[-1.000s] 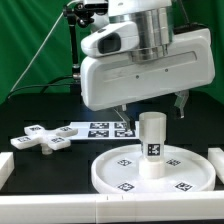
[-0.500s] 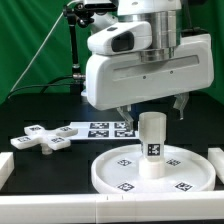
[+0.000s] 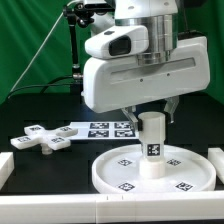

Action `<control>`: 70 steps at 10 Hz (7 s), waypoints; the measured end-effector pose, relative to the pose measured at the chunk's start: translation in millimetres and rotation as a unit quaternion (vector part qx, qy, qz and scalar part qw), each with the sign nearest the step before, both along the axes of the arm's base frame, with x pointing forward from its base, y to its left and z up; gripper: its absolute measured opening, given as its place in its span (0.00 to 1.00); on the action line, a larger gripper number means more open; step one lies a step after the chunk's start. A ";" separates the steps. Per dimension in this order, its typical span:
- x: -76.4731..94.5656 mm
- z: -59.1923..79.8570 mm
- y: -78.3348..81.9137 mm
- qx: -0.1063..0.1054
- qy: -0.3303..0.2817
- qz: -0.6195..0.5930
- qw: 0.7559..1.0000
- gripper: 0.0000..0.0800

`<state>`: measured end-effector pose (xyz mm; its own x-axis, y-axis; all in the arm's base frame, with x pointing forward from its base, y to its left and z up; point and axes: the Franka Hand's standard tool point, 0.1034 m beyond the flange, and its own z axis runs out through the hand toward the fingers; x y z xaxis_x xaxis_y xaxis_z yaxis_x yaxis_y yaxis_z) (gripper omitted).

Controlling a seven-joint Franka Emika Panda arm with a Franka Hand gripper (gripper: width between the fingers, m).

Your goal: Assemble round table

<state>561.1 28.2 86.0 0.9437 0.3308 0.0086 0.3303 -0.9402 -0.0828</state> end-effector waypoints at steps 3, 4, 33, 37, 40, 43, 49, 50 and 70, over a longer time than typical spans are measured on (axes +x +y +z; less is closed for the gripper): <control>0.0 0.0 1.0 0.000 0.004 -0.049 0.999 0.51; 0.1 -0.3 2.4 0.002 0.009 -0.111 0.994 0.51; 6.4 0.7 7.9 0.027 0.020 -0.412 0.911 0.81; 6.3 0.7 10.1 0.014 0.000 -0.254 0.967 0.81; 6.3 0.7 10.0 0.014 -0.010 -0.154 0.988 0.81; 12.0 5.3 15.3 -0.011 -0.026 0.013 1.000 0.81; 14.9 4.5 13.8 -0.025 -0.034 0.229 0.972 0.81; 16.6 5.9 16.2 -0.033 -0.036 0.283 0.958 0.81; 11.3 0.9 12.2 -0.032 -0.028 0.377 0.925 0.53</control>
Offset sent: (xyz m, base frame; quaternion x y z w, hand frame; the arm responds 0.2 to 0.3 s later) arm 0.0000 0.0000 0.0000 0.0000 0.0000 0.1938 0.9810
